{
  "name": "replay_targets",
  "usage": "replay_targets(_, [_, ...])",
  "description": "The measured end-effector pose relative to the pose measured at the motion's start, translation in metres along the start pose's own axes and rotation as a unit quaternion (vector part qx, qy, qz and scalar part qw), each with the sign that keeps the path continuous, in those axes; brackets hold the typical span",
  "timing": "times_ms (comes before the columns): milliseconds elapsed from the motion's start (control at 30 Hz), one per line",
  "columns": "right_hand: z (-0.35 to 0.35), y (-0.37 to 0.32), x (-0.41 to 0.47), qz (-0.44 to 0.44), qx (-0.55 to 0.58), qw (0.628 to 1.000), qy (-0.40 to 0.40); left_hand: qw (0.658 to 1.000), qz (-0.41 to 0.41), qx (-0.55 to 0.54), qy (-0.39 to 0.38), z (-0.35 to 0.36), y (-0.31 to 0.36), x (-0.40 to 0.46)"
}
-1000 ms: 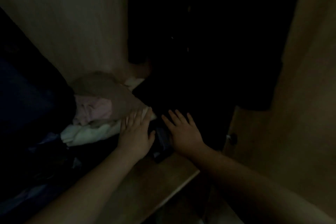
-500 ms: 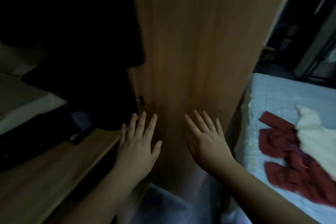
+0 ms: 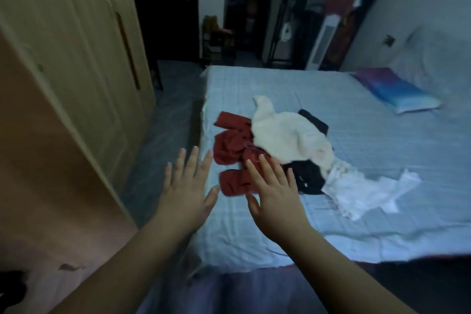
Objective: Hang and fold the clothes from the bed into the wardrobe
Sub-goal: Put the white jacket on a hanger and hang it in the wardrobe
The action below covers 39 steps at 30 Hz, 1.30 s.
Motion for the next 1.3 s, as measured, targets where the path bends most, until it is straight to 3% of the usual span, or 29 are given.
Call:
replay_targets(233, [-0.005, 0.090, 0.008, 0.061, -0.003, 0.998, 0.003, 0.998, 0.035, -0.013, -0.041, 0.050, 0.054, 0.061])
replay_targets(433, [0.013, 0.141, 0.055, 0.068, -0.014, 0.998, -0.006, 0.997, 0.057, -0.005, -0.056, 0.086, 0.061, 0.127])
replay_targets(900, [0.123, 0.247, 0.214, 0.084, -0.036, 0.987, -0.130, 0.990, 0.020, -0.040, -0.136, 0.229, 0.037, 0.287])
replay_targets(1300, [0.258, 0.304, 0.345, 0.041, 0.005, 0.979, -0.199, 0.985, -0.095, -0.032, -0.138, 0.327, 0.004, 0.354])
Point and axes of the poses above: each hand's wrist, its own x-axis towards the middle knuckle, its own z-axis out of the palm, y = z × x, the point moved 1 cm from there along x, towards the middle knuckle, and after that the axes turned 10 degrees about z, right-handed, at the moved point
